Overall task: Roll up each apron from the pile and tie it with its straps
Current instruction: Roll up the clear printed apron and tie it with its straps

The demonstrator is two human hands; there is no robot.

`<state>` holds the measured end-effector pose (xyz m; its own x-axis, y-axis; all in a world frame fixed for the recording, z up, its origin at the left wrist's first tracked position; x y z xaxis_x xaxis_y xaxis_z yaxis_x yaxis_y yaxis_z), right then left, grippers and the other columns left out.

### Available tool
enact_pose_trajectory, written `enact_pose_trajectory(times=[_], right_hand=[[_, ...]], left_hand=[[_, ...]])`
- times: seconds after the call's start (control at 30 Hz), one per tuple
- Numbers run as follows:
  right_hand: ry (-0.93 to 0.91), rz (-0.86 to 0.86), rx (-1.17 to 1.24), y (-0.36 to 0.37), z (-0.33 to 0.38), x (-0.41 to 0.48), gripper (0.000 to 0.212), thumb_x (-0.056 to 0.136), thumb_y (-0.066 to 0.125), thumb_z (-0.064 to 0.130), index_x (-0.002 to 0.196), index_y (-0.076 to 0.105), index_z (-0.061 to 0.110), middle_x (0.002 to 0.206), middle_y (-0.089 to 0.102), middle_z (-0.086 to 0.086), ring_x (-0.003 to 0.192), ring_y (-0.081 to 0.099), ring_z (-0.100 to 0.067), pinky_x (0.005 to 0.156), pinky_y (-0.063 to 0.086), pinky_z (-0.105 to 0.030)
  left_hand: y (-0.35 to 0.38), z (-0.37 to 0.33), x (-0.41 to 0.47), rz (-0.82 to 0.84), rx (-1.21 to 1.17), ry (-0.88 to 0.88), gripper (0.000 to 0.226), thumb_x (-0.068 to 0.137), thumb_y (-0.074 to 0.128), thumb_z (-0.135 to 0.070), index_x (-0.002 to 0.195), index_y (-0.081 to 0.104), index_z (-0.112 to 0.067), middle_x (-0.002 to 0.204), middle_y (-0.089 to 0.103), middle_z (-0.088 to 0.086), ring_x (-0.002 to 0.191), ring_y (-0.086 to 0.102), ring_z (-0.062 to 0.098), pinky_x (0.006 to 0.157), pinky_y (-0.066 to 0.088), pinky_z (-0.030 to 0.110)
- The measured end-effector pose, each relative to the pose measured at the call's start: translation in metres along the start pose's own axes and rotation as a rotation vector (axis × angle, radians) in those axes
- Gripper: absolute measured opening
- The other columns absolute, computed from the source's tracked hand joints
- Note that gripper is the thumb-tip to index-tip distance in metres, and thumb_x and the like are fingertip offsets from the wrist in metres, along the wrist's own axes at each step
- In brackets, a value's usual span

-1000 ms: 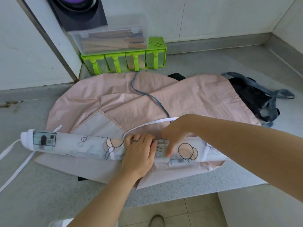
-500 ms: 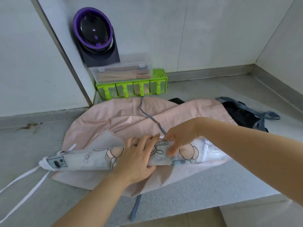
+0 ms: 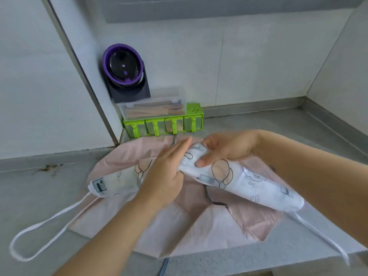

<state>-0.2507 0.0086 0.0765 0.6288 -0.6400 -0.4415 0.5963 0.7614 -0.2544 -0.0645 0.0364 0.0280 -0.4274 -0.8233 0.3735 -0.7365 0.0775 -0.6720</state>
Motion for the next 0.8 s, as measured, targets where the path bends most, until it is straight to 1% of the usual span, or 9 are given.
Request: enact_pose_trajectory(times=[0.1,0.17,0.27,0.33,0.4,0.53,0.63,0.73,0.8], right_hand=[[-0.154,0.06,0.124,-0.009,0.044,-0.02,0.016,0.087,0.057,0.007,0.097,0.069,0.009,0.097,0.072,-0.007,0.09,0.068,-0.019,0.084,0.053,-0.03],[-0.247,0.066,0.153,-0.012,0.076,-0.037,0.02,0.088,0.052,0.001,0.1,0.068,0.005,0.099,0.071,-0.009,0.093,0.067,-0.021,0.086,0.053,-0.031],[-0.369,-0.004,0.038,-0.016,0.123,-0.06,0.028,0.083,0.062,-0.002,0.109,0.059,-0.009,0.107,0.066,-0.02,0.101,0.063,-0.03,0.089,0.052,-0.034],[-0.416,-0.069,-0.05,-0.016,0.15,-0.073,0.042,0.077,0.069,0.006,0.112,0.057,-0.014,0.112,0.062,-0.027,0.105,0.061,-0.035,0.092,0.051,-0.037],[-0.473,-0.137,-0.104,-0.012,0.176,-0.088,0.03,0.078,0.071,0.007,0.103,0.062,-0.009,0.102,0.067,-0.02,0.096,0.065,-0.029,0.086,0.052,-0.032],[-0.569,-0.415,-0.22,-0.008,0.212,-0.109,0.031,0.076,0.073,0.021,0.097,0.068,-0.001,0.099,0.071,-0.015,0.093,0.068,-0.022,0.088,0.053,-0.029],[-0.628,-0.631,-0.32,0.002,0.229,-0.12,0.026,0.08,0.072,0.027,0.094,0.07,0.005,0.096,0.073,-0.01,0.089,0.069,-0.018,0.088,0.054,-0.029],[-0.683,-0.79,-0.35,0.008,0.236,-0.122,0.017,0.078,0.075,0.03,0.083,0.067,0.015,0.088,0.069,-0.002,0.083,0.066,-0.014,0.083,0.053,-0.028],[-0.732,-0.854,-0.362,0.014,0.244,-0.126,0.012,0.079,0.074,0.03,0.083,0.066,0.024,0.1,0.06,0.003,0.09,0.062,-0.01,0.086,0.052,-0.024]], left_hand=[[-0.047,-0.042,0.027,-0.025,-0.261,-0.032,0.069,0.087,0.035,0.014,0.131,0.041,-0.04,0.133,0.049,-0.018,0.119,0.046,-0.013,0.1,0.035,0.007],[-0.074,-0.069,0.043,-0.056,-0.441,-0.028,0.065,0.088,0.035,0.015,0.125,0.052,-0.037,0.127,0.059,-0.014,0.115,0.055,-0.006,0.096,0.045,0.016],[-0.109,-0.104,0.063,-0.107,-0.707,-0.022,0.043,0.086,0.043,-0.005,0.117,0.065,-0.024,0.121,0.067,0.001,0.117,0.06,0.015,0.101,0.047,0.036],[-0.128,-0.129,0.071,-0.144,-0.82,-0.029,0.034,0.088,0.048,-0.012,0.119,0.063,-0.01,0.117,0.067,0.01,0.11,0.063,0.02,0.095,0.051,0.035],[-0.146,-0.153,0.075,-0.165,-0.911,-0.014,0.026,0.095,0.049,-0.012,0.116,0.062,-0.008,0.117,0.067,0.009,0.11,0.064,0.02,0.094,0.052,0.032],[-0.173,-0.183,0.087,-0.152,-1.018,0.042,0.027,0.097,0.045,-0.016,0.097,0.072,-0.016,0.107,0.071,0.002,0.098,0.068,0.016,0.09,0.055,0.033],[-0.189,-0.2,0.093,-0.148,-1.097,0.071,0.025,0.098,0.042,-0.017,0.101,0.067,-0.012,0.097,0.072,0.001,0.085,0.071,0.013,0.072,0.058,0.03],[-0.197,-0.211,0.097,-0.11,-1.128,0.1,0.027,0.099,0.039,-0.018,0.102,0.065,-0.011,0.087,0.073,0.001,0.078,0.071,0.012,0.07,0.059,0.028],[-0.206,-0.217,0.097,-0.07,-1.117,0.121,0.028,0.099,0.038,-0.019,0.105,0.063,-0.008,0.086,0.072,0.004,0.077,0.071,0.014,0.068,0.059,0.027]])
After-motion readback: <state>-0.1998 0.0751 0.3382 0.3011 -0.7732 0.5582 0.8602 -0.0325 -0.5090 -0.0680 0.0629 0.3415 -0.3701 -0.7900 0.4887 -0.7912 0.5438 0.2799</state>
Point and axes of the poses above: each hand's wrist, its own x-axis towards the middle knuckle, its own y-axis out of the palm, z = x × y, the point moved 1 cm from there along x, towards the middle knuckle
